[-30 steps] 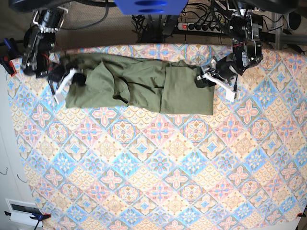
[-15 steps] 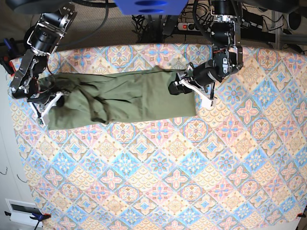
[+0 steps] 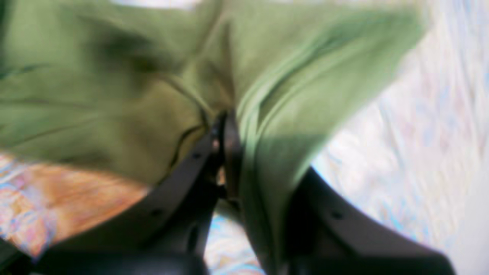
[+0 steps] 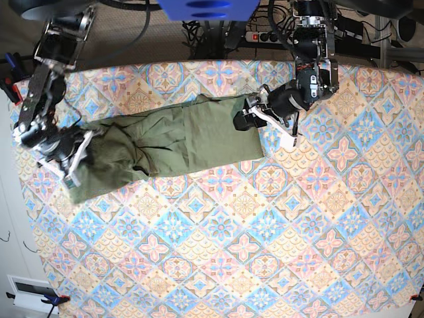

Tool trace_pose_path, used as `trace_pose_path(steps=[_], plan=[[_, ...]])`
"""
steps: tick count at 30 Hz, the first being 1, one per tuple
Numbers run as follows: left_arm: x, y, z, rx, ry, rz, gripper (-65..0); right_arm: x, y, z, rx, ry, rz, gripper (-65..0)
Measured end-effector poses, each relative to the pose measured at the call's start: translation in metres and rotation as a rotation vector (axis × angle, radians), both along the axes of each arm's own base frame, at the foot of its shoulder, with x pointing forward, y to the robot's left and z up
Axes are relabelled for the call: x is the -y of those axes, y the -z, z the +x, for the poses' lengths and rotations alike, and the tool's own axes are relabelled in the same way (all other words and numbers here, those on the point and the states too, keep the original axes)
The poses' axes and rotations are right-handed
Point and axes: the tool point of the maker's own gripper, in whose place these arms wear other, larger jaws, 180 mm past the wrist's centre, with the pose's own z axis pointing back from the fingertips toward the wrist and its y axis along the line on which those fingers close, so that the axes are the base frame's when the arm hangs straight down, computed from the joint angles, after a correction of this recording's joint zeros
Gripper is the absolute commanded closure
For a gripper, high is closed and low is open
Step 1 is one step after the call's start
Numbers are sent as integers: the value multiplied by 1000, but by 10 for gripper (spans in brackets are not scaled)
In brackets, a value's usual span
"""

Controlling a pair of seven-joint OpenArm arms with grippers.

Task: Layout the t-shirt on the table in an organized manner, then fold the t-shirt properly
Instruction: 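Grasp the strip's other end with the right gripper and lift it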

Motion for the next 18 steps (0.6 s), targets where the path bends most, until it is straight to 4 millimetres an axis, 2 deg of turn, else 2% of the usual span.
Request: trace_pose_path(steps=[2, 7, 11, 18], plan=[[-8, 4, -2, -6, 1, 28, -248, -22, 3, -7, -14, -52, -25, 0], [-30, 6, -2, -10, -39, 56, -247, -81, -13, 3, 72, -152, 92, 0], [-57, 12, -6, -25, -52, 127, -247, -95, -2, -3, 31, -152, 103, 0], [-60, 43, -5, -117, -69, 107, -247, -159, -4, -5, 40, -223, 243, 0]])
